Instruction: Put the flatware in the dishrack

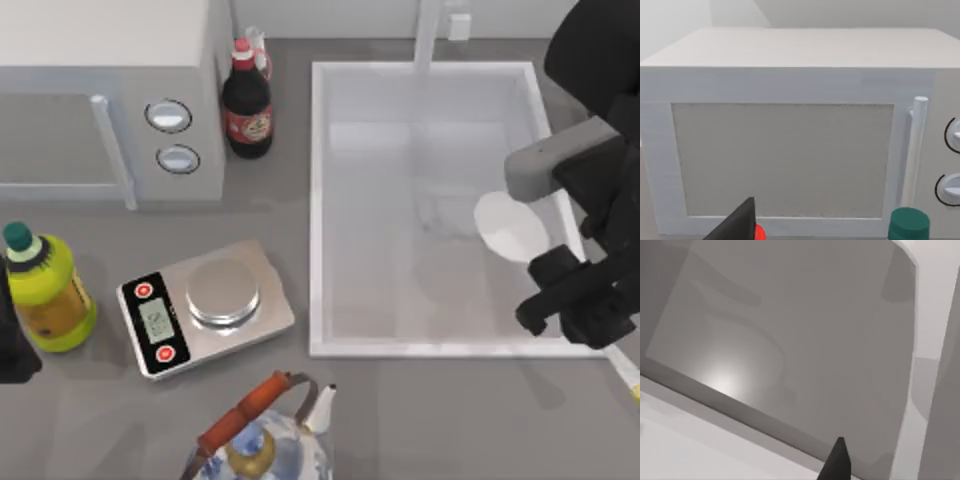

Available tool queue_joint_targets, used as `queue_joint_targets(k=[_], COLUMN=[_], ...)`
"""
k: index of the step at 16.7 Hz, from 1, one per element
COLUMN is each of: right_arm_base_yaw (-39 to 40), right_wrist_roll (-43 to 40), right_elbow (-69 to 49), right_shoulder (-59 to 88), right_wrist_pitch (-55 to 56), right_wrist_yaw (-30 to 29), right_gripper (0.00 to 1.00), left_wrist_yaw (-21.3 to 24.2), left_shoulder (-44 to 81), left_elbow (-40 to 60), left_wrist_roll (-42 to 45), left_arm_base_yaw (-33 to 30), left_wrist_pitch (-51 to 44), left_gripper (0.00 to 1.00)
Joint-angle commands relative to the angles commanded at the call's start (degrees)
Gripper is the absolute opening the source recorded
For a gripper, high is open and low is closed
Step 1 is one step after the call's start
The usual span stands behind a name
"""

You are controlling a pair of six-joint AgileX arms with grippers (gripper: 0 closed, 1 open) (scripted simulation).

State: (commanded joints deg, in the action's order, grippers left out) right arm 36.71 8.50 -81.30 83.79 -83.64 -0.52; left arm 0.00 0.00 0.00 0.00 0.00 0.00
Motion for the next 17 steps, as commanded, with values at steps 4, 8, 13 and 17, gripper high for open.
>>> queue_joint_targets(k=[4, 8, 13, 17], right_arm_base_yaw=[-5.8, -19.9, -44.0, -61.5], right_wrist_roll=[-0.6, -1.9, -4.5, -6.5], right_elbow=[0.3, 2.5, 8.0, 12.3], right_shoulder=[-2.2, -6.6, -13.9, -20.9], right_wrist_pitch=[5.7, 19.8, 44.9, 63.6], right_wrist_yaw=[3.2, 10.2, 21.1, 29.4], right_gripper=[0.0, 0.0, 0.0, 0.0], left_wrist_yaw=[0.0, 0.0, 0.0, 0.0], left_shoulder=[0.0, 0.0, 0.0, 0.0], left_elbow=[0.0, 0.0, 0.0, 0.0], left_wrist_roll=[0.0, 0.0, 0.0, 0.0], left_arm_base_yaw=[0.0, 0.0, 0.0, 0.0], left_wrist_pitch=[0.0, 0.0, 0.0, 0.0], left_gripper=[1.0, 1.0, 1.0, 1.0])
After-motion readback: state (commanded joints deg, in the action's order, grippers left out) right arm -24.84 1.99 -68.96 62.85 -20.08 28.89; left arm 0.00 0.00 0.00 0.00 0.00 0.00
